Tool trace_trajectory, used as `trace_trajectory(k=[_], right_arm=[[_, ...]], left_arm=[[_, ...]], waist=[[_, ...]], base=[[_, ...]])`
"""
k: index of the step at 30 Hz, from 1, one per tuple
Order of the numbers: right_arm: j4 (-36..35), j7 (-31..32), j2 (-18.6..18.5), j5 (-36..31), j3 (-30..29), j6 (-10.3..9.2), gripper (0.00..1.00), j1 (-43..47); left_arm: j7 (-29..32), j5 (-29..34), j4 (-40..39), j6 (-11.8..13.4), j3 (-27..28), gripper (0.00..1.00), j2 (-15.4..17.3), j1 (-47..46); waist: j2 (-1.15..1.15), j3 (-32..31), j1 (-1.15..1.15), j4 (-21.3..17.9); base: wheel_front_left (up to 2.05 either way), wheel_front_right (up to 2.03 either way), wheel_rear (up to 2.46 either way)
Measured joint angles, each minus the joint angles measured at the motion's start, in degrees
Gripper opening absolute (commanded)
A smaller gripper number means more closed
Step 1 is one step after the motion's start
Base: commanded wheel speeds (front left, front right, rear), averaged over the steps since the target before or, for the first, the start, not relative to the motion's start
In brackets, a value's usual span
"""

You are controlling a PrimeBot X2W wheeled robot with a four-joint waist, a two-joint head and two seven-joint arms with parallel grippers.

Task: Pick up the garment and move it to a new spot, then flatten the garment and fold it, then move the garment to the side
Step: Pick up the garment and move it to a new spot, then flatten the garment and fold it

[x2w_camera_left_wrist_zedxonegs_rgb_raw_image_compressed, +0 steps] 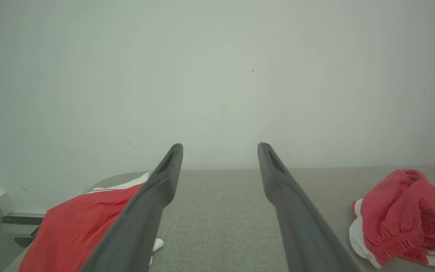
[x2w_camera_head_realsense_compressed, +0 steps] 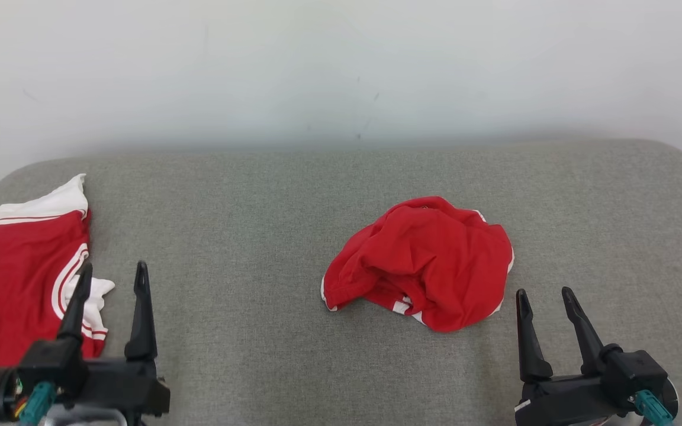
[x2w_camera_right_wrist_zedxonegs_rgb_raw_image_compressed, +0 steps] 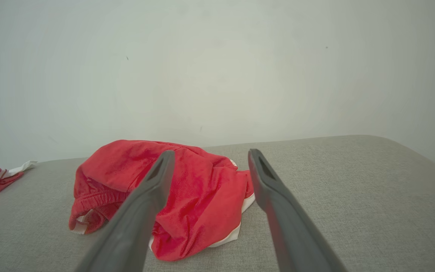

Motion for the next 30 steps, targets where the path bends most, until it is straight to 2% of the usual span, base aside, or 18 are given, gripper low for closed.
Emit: trace_trajectory(k=[13,24,30], right_arm=[[1.49,0.0,-0.01,-1.4,0.71,0.0,1.0,0.65],[2.37,0.0,-0.01,-1.85,0.54,0.0,1.0,1.55],[2.7,0.0,-0.02,-1.86,0.52,0.0,1.0,1.82]], left_arm=[[-0.01,4.99,-1.65,-3.56,6.65,1.0,-3.7,10.8],[-0.01,5.71,-1.41,-6.98,9.96,1.0,-6.3,13.55],[-0.01,5.67,-0.01,-7.66,10.36,1.0,-7.0,13.84]], waist=[[0.01,-1.91,0.01,-1.45],[0.01,-2.8,0.01,-1.74],[0.01,-2.58,0.01,-1.38]], base=[[0.0,0.0,0.0],[0.0,0.0,0.0],[0.0,0.0,0.0]])
